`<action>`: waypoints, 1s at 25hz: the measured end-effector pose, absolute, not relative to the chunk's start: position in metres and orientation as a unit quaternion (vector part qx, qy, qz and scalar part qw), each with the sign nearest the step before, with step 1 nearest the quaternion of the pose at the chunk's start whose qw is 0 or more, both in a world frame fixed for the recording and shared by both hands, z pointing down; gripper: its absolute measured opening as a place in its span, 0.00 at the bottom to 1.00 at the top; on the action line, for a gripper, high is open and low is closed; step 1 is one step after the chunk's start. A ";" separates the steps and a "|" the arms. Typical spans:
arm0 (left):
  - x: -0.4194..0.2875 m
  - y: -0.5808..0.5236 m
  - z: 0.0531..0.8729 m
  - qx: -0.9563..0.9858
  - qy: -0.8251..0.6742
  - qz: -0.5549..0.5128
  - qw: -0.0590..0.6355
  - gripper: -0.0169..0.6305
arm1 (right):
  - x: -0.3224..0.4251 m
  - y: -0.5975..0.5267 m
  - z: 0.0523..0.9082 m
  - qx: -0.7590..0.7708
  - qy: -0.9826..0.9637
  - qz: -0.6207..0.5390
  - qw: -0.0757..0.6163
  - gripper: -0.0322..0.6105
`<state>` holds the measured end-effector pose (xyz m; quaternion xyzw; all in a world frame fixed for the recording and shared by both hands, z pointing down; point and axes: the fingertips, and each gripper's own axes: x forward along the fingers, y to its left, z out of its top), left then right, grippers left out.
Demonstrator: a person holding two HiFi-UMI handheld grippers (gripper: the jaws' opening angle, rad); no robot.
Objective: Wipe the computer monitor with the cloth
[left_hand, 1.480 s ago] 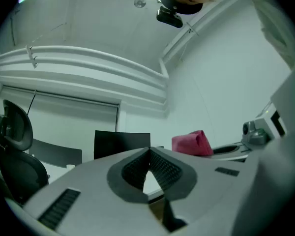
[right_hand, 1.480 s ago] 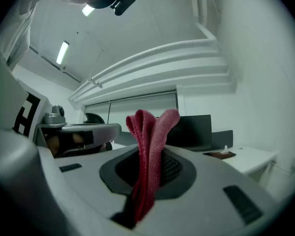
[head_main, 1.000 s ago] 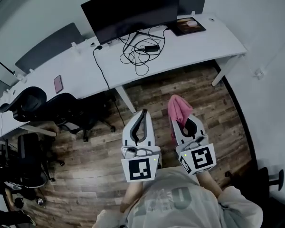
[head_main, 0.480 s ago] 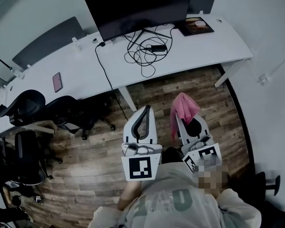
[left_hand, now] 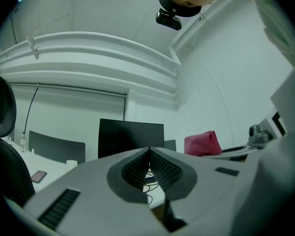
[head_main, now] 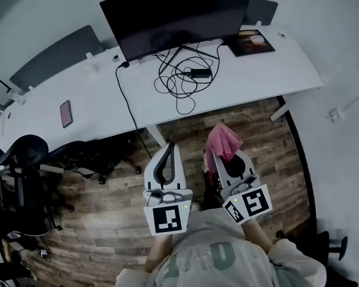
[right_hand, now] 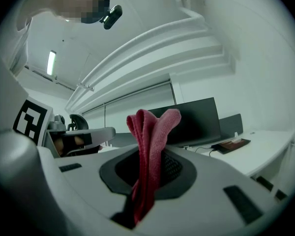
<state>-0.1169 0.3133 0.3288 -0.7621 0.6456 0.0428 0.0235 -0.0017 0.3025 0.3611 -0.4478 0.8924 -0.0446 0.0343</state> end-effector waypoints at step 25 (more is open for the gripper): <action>-0.064 -0.021 0.288 -0.727 0.684 0.028 0.050 0.05 | 0.027 -0.043 0.309 -0.352 0.935 0.010 0.051 0.14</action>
